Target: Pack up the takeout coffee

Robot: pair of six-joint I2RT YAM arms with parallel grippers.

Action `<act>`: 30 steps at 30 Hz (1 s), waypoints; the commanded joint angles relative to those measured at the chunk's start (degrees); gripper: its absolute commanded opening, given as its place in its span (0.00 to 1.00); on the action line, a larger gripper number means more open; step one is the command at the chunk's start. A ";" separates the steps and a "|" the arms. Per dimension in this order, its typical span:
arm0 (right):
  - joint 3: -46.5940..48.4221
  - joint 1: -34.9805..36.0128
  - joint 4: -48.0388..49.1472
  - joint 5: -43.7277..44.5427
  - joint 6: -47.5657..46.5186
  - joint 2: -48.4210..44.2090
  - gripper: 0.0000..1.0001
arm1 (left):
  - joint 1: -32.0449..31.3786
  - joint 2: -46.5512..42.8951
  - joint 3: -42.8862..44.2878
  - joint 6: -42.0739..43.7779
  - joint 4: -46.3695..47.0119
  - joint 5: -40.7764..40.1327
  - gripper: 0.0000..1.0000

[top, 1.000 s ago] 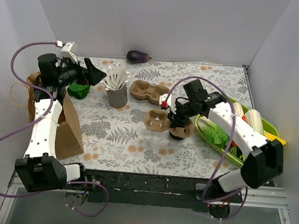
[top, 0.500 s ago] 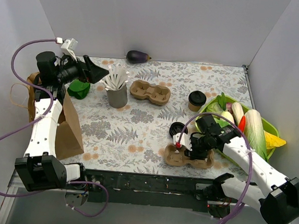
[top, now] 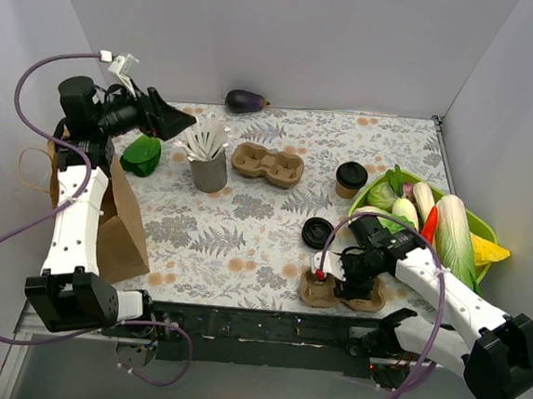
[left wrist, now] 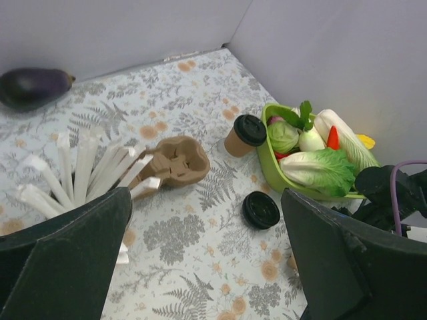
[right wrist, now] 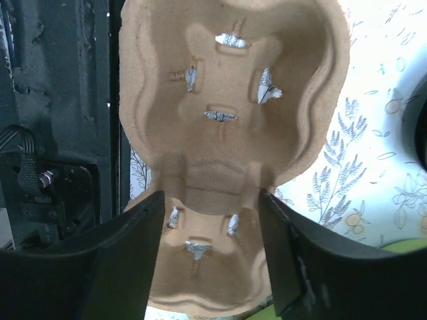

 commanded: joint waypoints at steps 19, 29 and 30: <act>29.08 0.01 12.73 -15.65 28.09 16.02 0.96 | 0.23 7.37 52.65 30.82 -62.77 -74.02 0.98; 32.42 0.10 12.20 -18.38 31.35 21.93 0.98 | 7.79 1.91 37.10 32.31 -64.09 -85.20 0.98; 32.16 0.10 11.94 -18.64 31.35 22.19 0.98 | 8.40 1.65 34.39 32.22 -64.10 -85.12 0.98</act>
